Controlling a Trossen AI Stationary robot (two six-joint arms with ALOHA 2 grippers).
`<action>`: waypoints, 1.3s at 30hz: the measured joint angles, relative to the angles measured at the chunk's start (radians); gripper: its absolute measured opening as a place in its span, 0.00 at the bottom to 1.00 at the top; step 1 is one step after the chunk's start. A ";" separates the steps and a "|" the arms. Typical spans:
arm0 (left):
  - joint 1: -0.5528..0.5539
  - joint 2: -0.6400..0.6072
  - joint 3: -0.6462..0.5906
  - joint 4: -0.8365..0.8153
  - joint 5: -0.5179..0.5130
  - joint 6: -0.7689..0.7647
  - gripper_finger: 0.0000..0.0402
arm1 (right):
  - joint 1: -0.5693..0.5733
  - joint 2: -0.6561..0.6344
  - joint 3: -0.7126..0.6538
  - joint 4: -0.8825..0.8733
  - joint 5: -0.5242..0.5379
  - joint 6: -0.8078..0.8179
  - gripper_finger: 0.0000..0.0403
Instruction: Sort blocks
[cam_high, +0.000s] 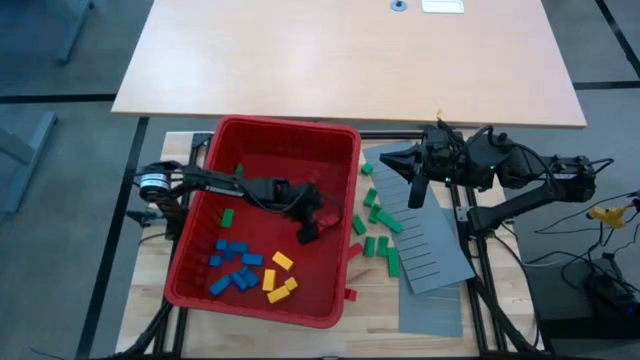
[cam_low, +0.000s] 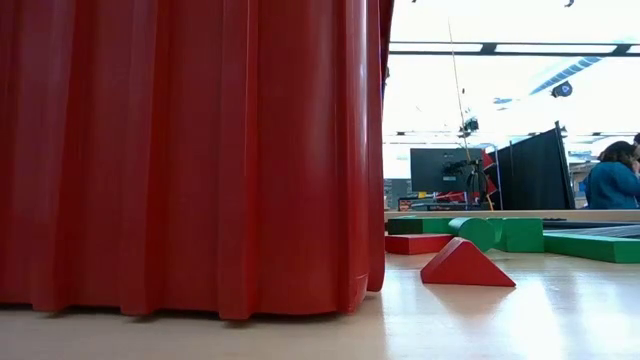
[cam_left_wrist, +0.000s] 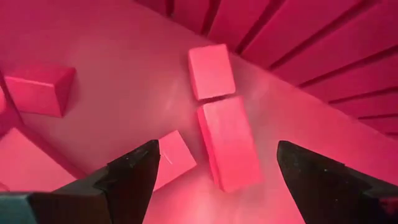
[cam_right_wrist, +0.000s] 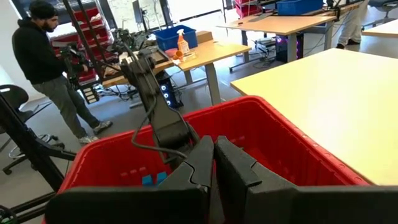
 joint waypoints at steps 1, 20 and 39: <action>0.000 0.006 -0.008 0.011 0.000 0.000 0.77 | 0.000 0.000 0.000 0.000 0.000 0.000 0.00; -0.002 0.116 -0.020 0.092 -0.011 0.011 0.77 | 0.000 0.000 0.000 0.001 0.000 0.016 0.00; 0.000 0.073 -0.026 0.095 0.000 0.025 0.25 | -0.002 0.000 0.000 0.002 0.000 0.013 0.00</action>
